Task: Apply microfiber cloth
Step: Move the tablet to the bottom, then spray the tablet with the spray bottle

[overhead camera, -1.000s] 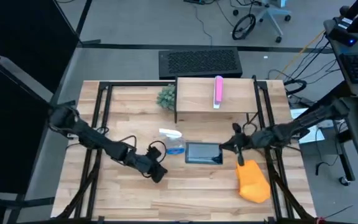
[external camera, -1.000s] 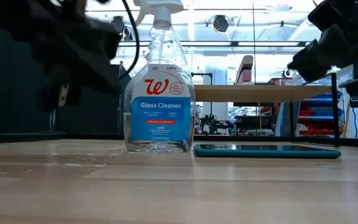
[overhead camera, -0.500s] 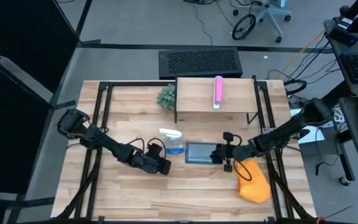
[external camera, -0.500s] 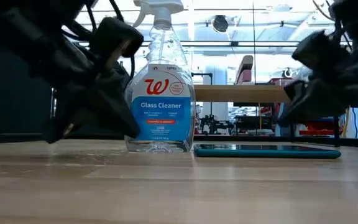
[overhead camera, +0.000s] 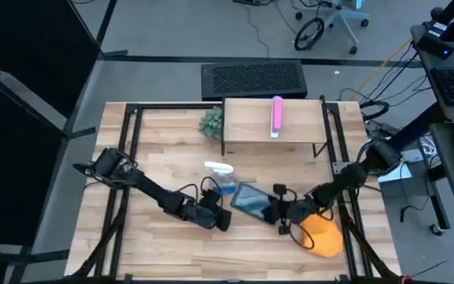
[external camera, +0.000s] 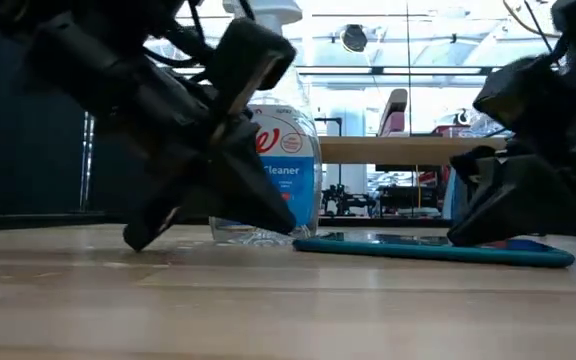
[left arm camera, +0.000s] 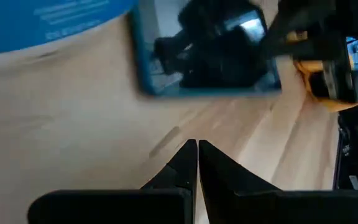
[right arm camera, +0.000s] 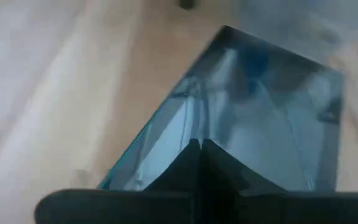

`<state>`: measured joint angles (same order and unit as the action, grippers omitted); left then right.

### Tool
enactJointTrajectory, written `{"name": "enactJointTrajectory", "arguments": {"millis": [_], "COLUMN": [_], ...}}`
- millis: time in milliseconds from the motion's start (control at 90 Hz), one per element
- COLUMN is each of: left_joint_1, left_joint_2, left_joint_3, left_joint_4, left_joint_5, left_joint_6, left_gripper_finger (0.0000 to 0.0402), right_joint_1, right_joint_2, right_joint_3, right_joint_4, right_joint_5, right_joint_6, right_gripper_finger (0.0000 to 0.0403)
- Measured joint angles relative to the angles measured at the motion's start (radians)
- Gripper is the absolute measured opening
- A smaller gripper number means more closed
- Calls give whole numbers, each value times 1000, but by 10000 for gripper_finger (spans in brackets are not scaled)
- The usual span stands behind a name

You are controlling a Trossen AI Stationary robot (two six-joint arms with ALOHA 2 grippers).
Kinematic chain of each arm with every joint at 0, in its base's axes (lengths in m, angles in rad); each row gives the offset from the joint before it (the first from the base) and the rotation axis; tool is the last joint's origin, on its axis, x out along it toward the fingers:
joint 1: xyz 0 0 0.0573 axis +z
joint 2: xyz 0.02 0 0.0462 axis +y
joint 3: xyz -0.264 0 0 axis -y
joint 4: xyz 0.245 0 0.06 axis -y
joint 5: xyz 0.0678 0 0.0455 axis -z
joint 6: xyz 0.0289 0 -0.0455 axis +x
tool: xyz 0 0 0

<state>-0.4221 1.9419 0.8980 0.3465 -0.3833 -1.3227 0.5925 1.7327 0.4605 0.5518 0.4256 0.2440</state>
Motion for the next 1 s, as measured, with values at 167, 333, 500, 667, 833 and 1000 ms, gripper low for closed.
{"name": "enactJointTrajectory", "arguments": {"millis": [167, 333, 500, 667, 833, 1000], "left_joint_1": [0, -4, -4, -11, -14, -35], "left_joint_2": [0, 0, 1, 2, 2, 7], "left_joint_3": [1, 1, 1, 0, 6, 128], "left_joint_4": [0, 15, 50, 64, 59, -156], "left_joint_5": [7, 46, 111, 123, 132, 128], "left_joint_6": [-1, -14, -59, -76, -116, -119], "left_gripper_finger": [0, 0, 9, 65, 143, 167], "right_joint_1": [74, 110, 133, 157, 201, 247], "right_joint_2": [66, 43, -89, -215, -307, -326], "right_joint_3": [88, 98, 92, 92, 95, 95], "right_joint_4": [-12, -47, -169, -296, -405, -514], "right_joint_5": [-68, -65, -85, -58, -40, -35], "right_joint_6": [-45, -47, -35, 48, 97, 254], "right_gripper_finger": [0, 0, 0, 10, 45, 77]}}
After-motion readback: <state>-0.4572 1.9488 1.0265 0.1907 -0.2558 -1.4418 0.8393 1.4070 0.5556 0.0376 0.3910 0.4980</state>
